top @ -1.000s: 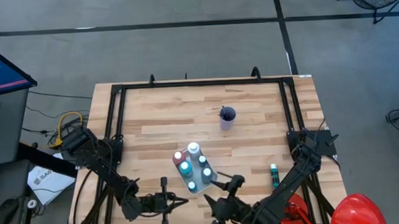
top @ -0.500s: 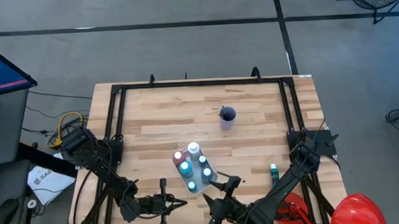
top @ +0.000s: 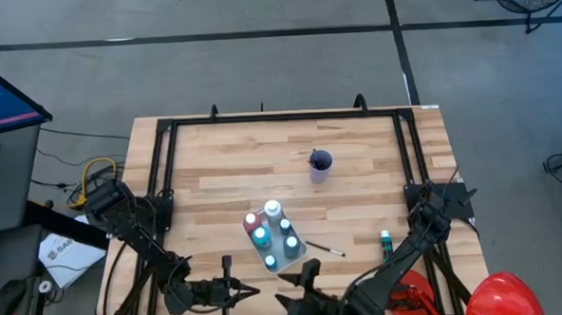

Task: Pick & Place Paint Supplies
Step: Adjust the white bin on the table

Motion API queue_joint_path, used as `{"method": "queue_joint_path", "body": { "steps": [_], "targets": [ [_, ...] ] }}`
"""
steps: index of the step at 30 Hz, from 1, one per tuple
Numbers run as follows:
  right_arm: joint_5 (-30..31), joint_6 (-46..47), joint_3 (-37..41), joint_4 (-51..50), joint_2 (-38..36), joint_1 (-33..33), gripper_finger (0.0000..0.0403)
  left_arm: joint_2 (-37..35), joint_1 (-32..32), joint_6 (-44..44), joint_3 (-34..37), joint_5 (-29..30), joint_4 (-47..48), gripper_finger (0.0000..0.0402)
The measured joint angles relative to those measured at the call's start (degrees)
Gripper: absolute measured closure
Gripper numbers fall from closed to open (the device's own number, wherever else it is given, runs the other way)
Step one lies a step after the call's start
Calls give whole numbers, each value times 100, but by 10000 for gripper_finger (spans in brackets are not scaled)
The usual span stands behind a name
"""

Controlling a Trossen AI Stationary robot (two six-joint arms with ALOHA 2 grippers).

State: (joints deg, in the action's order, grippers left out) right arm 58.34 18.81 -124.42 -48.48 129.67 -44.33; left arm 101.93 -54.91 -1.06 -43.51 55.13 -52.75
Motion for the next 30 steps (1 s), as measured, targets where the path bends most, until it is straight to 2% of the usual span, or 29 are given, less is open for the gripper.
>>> {"method": "queue_joint_path", "body": {
  "steps": [8, 14, 22, 30],
  "targets": [
    [-29, -121, -2, -48, 0, -24, 164, 0, -44, -13, 0, 4, 9, 402],
    [-458, -217, -4, 3, 0, -40, 164, 0, -42, -16, 0, 12, 23, 402],
    [-775, -804, -4, 588, 0, -29, 164, 0, -42, -18, 0, 13, 39, 402],
    [-956, -842, -4, 657, -1, -8, 164, 0, -42, -20, 0, 13, 71, 402]
  ]
}}
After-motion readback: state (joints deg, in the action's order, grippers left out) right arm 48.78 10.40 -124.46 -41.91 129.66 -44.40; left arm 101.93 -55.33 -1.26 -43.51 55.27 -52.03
